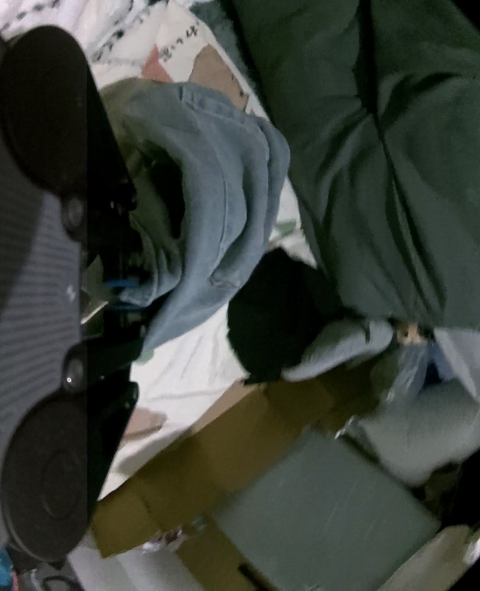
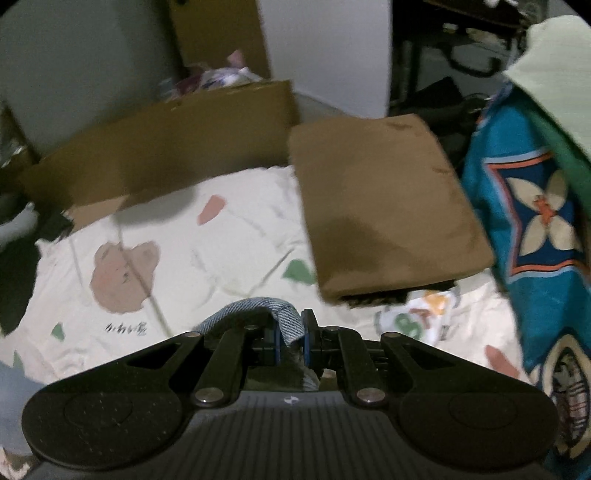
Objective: Fold clothes
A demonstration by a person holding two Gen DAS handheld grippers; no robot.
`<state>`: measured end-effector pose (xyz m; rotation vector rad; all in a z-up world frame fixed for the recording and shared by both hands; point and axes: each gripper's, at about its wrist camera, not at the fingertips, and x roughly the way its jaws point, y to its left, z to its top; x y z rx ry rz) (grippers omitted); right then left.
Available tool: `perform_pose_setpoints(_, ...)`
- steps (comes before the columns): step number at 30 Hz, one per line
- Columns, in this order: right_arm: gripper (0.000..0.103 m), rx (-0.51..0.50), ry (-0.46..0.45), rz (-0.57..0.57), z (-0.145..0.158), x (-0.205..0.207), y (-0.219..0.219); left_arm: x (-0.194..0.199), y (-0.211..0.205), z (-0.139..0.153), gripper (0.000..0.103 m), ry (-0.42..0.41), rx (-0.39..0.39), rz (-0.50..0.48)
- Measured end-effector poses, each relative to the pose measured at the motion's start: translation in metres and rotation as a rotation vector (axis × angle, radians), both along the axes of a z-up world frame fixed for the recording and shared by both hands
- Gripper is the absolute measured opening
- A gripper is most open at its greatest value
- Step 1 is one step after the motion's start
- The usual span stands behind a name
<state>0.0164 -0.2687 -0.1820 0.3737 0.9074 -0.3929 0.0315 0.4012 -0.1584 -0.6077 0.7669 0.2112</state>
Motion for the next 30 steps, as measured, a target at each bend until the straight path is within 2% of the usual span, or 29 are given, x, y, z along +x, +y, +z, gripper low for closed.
perform_pose_setpoints(5, 0.01, -0.002, 0.004, -0.054, -0.001, -0.008, -0.018, -0.009, -0.039, 0.016, 0.008, 0.003, -0.028, -0.076)
perform_pose_setpoints(11, 0.01, 0.0, 0.021, -0.056, -0.01, -0.01, -0.021, -0.015, -0.052, 0.041, 0.008, -0.033, -0.079, -0.092)
perform_pose_setpoints(13, 0.01, 0.007, 0.024, -0.057, -0.014, -0.008, -0.02, -0.009, -0.054, 0.036, 0.008, -0.022, -0.06, -0.124)
perform_pose_setpoints(22, 0.01, 0.009, 0.047, -0.052, -0.026, 0.0, -0.019, 0.018, -0.069, -0.02, 0.011, 0.123, -0.022, -0.214)
perform_pose_setpoints(25, 0.01, 0.006, 0.055, -0.055, -0.028, 0.001, -0.02, 0.016, -0.068, -0.029, 0.016, 0.158, -0.062, -0.213)
perform_pose_setpoints(30, 0.01, 0.0, 0.063, -0.059, -0.031, 0.002, -0.021, 0.006, -0.067, -0.031, 0.029, 0.195, -0.048, -0.225)
